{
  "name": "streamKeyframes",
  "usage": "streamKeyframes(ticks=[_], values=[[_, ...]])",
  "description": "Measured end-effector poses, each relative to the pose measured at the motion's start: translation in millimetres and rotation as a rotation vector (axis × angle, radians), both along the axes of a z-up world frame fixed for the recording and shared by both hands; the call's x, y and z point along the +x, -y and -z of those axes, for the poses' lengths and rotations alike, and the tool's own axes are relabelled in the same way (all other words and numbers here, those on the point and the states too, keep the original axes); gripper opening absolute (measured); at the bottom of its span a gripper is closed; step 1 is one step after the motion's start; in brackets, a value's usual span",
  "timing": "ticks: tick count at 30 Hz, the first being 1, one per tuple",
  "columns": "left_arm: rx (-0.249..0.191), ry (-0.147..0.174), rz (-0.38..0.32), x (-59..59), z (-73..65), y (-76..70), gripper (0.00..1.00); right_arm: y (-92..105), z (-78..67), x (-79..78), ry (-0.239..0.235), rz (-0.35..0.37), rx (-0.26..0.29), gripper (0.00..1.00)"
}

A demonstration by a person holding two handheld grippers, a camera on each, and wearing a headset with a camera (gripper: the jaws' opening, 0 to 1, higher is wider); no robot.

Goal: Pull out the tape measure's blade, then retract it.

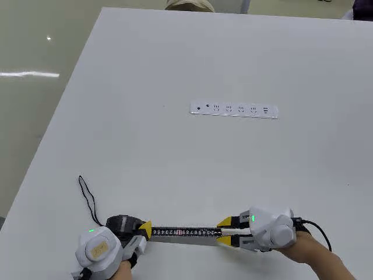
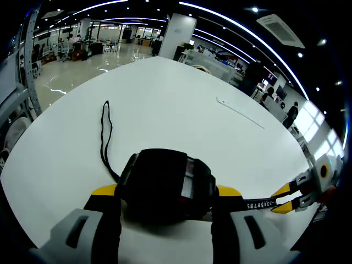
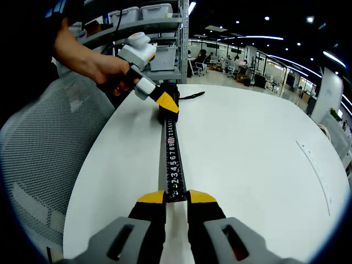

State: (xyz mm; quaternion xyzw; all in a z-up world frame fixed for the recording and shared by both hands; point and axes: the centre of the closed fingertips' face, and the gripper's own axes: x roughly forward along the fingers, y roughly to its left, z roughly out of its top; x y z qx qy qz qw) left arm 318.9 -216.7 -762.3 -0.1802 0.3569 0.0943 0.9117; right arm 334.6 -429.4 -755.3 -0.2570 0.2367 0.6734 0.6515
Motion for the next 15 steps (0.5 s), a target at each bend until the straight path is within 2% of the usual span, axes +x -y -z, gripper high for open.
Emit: streamKeyframes(ticks=[15], values=[[-0.008, -0.002, 0.000, -0.2, 0.0, 0.4, 0.64, -9.7, -0.1, -0.9, -0.004, -0.006, 0.011, 0.12]])
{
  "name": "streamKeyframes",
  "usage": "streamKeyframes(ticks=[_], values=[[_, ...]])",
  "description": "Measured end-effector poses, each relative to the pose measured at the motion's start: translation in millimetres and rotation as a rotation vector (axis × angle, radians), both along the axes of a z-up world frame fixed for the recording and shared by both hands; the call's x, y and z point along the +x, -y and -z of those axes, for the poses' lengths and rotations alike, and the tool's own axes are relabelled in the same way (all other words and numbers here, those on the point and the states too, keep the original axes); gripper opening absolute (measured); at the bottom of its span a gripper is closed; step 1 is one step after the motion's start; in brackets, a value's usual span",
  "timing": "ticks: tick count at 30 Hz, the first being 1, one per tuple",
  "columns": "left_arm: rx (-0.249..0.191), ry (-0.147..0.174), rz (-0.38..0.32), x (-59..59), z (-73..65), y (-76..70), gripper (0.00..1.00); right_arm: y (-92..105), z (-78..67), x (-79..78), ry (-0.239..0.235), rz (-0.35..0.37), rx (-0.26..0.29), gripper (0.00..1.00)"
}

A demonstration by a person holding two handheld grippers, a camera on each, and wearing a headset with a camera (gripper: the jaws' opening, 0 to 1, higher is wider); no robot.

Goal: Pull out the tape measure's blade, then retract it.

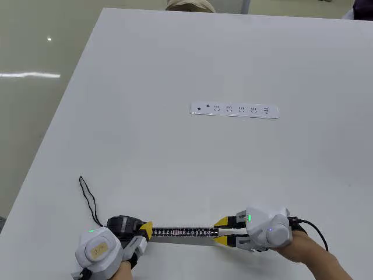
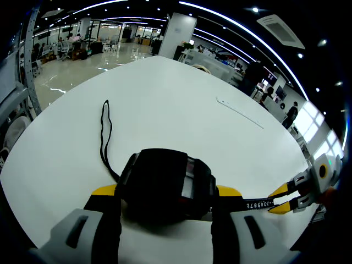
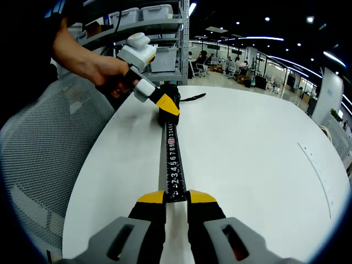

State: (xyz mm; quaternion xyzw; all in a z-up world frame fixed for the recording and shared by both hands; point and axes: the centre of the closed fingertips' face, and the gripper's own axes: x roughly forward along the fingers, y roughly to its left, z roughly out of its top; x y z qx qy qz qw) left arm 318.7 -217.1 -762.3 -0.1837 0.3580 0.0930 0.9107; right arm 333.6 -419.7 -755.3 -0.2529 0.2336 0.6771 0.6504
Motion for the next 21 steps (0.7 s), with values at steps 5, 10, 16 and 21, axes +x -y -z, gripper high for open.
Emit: streamKeyframes(ticks=[5, 10, 16, 21], values=[[0.000, 0.000, 0.001, -0.2, -0.2, 0.1, 0.64, -3.4, 0.4, -0.1, -0.001, -0.002, 0.003, 0.12], [-0.003, 0.001, -0.001, -0.2, 0.1, -0.4, 0.64, -7.5, -0.2, -0.1, -0.001, -0.004, 0.007, 0.12], [-0.003, 0.001, 0.002, 0.0, -1.3, -0.2, 0.63, -13.1, 0.0, -0.7, -0.002, -0.006, 0.012, 0.12], [-0.005, 0.002, 0.001, 0.0, -1.1, -0.2, 0.63, -16.7, 1.3, -0.9, -0.004, -0.008, 0.015, 0.12]])
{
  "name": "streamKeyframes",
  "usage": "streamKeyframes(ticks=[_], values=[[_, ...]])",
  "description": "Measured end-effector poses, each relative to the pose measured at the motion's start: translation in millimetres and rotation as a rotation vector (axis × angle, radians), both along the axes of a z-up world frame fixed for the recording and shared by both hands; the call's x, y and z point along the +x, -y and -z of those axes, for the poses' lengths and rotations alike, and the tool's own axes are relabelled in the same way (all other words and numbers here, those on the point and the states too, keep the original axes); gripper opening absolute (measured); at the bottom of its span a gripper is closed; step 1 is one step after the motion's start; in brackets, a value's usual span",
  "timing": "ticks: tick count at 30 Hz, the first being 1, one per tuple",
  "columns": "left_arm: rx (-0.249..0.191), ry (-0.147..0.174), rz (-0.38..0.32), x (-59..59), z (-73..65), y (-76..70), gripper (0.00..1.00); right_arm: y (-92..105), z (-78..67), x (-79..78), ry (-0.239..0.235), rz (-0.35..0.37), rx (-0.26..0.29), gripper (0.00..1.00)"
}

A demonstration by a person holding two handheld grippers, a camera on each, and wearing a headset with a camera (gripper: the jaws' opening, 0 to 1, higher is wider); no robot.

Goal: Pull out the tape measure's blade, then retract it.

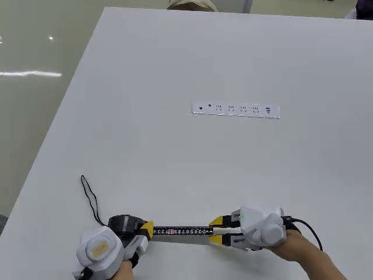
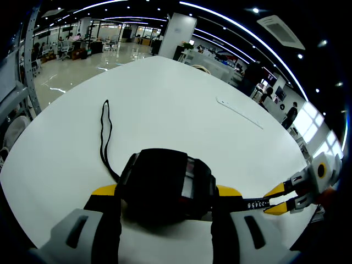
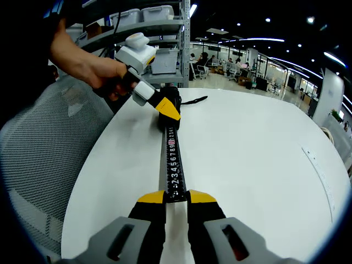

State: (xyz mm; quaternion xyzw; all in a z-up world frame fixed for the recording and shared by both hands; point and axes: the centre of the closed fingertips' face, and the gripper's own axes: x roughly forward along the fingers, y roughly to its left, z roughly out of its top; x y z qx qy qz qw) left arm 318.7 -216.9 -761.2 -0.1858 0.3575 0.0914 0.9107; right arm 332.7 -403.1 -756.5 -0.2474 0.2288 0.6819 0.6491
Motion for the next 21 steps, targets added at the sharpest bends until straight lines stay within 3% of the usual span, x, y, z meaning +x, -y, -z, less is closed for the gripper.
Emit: streamKeyframes(ticks=[21], values=[[-0.007, 0.001, -0.002, -0.1, 0.0, -0.4, 0.63, -18.0, 0.3, -1.9, -0.005, -0.010, 0.016, 0.12]])
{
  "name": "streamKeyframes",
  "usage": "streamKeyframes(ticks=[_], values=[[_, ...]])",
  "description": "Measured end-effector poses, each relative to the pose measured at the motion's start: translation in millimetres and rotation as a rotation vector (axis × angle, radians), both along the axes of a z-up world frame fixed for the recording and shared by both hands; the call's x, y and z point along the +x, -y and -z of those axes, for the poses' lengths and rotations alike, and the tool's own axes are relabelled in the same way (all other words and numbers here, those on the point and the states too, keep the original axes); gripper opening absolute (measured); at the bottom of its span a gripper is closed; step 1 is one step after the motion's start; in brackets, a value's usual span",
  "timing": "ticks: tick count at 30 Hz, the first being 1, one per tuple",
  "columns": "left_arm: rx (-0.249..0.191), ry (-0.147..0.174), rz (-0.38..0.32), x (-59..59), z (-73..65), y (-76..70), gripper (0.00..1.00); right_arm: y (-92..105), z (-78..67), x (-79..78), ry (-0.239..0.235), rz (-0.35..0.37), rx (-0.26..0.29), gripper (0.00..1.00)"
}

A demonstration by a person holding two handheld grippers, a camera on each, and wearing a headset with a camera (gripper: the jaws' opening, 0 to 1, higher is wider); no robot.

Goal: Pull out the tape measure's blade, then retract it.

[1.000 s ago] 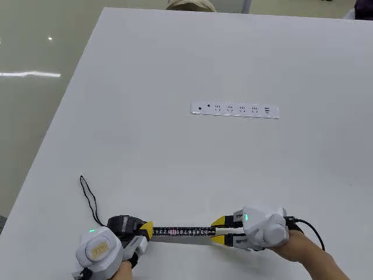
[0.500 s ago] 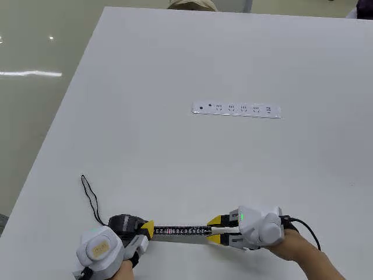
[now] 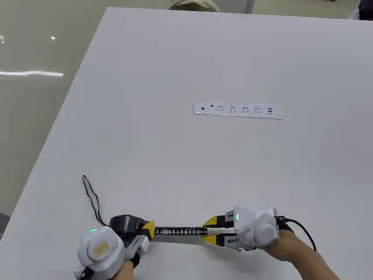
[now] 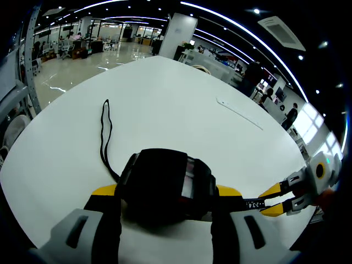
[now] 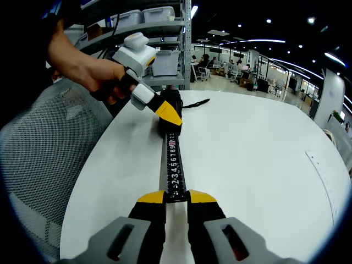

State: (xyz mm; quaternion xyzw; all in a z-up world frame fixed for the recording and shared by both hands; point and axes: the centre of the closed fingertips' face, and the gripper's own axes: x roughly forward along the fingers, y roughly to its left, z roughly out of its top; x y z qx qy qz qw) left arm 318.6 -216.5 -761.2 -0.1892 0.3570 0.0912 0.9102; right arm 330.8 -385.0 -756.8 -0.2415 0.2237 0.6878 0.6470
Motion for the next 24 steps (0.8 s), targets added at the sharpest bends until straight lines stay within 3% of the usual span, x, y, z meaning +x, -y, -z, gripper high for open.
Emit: streamKeyframes(ticks=[24], values=[[-0.015, 0.003, -0.006, 0.6, 0.3, -0.3, 0.64, -19.7, -0.4, -1.8, -0.007, -0.006, 0.016, 0.12]])
